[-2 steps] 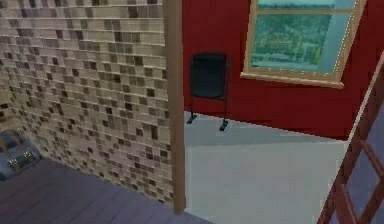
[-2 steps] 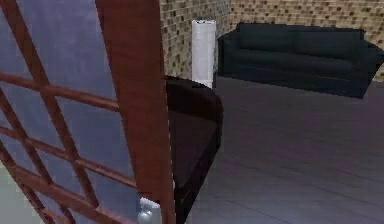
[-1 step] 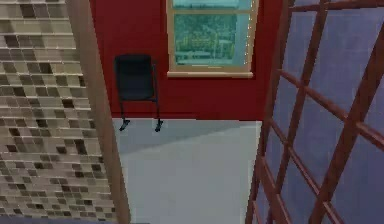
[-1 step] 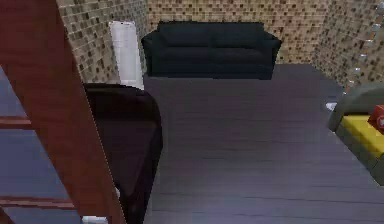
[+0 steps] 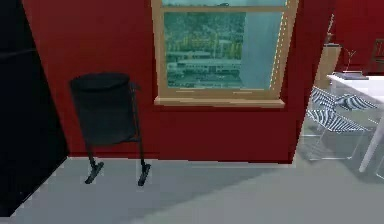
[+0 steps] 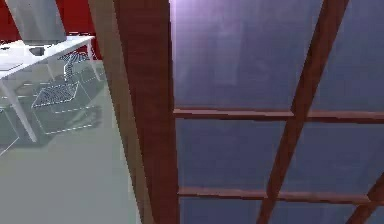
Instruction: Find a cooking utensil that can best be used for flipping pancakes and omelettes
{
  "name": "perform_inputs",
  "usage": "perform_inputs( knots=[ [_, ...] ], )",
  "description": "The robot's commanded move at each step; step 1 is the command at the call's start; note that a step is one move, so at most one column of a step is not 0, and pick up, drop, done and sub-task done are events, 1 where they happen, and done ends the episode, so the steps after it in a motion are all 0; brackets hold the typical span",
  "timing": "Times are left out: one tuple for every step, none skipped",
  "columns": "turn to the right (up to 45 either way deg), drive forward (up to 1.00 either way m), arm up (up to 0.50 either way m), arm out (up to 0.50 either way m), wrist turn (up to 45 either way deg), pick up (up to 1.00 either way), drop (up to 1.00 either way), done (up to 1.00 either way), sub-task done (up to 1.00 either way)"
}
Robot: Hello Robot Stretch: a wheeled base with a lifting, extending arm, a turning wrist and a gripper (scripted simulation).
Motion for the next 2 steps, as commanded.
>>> perform_inputs(
  knots=[
    [24.0, 0.00, 0.00, 0.00, 0.0, 0.00, 0.00, 0.00, 0.00],
    [0.0, 0.10, 0.00, 0.00, 0.0, 0.00, 0.00, 0.00, 0.00]
  ],
)
